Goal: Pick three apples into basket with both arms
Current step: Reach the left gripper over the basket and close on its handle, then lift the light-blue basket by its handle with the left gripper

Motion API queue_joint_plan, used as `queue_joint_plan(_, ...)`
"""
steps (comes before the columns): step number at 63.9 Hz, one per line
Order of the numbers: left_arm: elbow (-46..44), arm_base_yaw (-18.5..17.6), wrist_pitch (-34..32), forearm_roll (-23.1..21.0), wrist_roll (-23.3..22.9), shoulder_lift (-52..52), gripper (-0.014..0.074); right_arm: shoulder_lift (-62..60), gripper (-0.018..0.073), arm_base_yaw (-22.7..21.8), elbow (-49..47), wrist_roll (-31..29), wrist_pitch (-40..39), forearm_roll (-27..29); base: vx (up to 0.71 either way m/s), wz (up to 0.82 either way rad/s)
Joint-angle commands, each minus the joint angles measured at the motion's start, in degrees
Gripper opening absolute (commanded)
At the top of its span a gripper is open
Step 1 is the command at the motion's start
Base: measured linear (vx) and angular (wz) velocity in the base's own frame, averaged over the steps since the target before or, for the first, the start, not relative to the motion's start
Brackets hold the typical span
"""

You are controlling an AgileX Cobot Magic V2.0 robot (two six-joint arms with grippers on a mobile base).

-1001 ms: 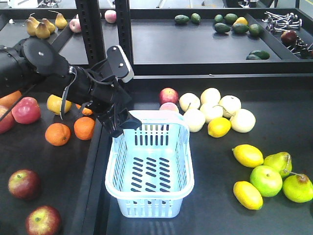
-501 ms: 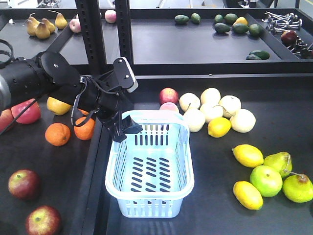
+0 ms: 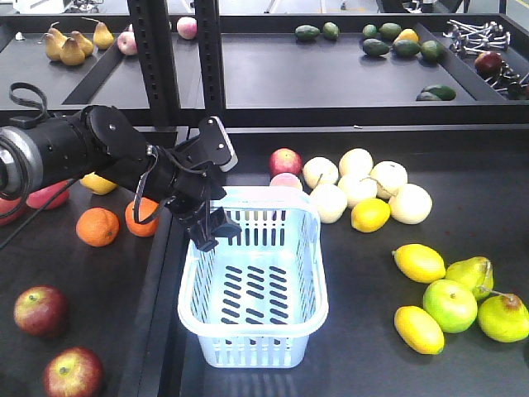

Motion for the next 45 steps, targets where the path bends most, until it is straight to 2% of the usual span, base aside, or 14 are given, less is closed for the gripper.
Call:
queue_joint_plan(1,-1.8,-0.22,-1.64,-2.21,0.06,-3.14,0.0376,-0.77,-0.0006,-0.36,0.83,0.03,-3.98,-0.28,0.0,0.0)
queue_joint_plan(17,-1.8,-0.22,-0.41,-3.17,-0.12,-3.61,-0.0009,-0.77,-0.0006,-0.36,0.83,0.03,-3.98,-0.28,0.0,0.0)
queue_joint_plan(26,-1.8,-0.22,1.98,-6.13,-0.49,-5.56,-0.0008,-0.77,-0.0006,-0.36,0.83,0.03,-3.98,-0.28,0.0,0.0)
queue_joint_plan(34,-1.8,-0.22,3.47,-10.43,-0.94,-9.22,-0.0008,-0.77,-0.0006,-0.36,0.83,0.03,-3.98,-0.28,0.0,0.0)
queue_joint_plan(38,-1.8,-0.22,3.87,-11.85,-2.98,-11.98,-0.0008,-0.77,-0.0006,-0.36,0.83,0.03,-3.98,-0.28,0.0,0.0)
queue_joint_plan(45,-1.8,-0.22,4.78,-11.67,-8.22,-16.77,-0.0008,-0.77,-0.0006,-0.36,0.83,0.03,-3.98,-0.28,0.0,0.0)
